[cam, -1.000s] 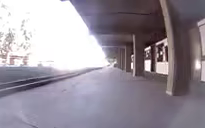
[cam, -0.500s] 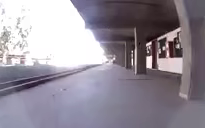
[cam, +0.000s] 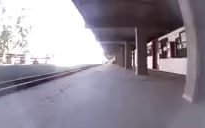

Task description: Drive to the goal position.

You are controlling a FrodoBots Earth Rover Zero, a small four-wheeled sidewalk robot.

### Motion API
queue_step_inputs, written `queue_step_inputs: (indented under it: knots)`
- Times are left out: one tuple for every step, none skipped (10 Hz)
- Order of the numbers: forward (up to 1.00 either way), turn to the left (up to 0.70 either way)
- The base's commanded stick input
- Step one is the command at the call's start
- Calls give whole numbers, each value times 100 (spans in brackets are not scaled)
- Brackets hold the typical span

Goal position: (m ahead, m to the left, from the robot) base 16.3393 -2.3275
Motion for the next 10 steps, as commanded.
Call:
queue_step_inputs:
  knots:
    - [100, 1]
    - [100, 1]
    - [100, 1]
    - [100, 1]
    - [100, 1]
    - [100, 1]
    - [100, 1]
    - [5, 0]
    - [23, 1]
    - [44, 1]
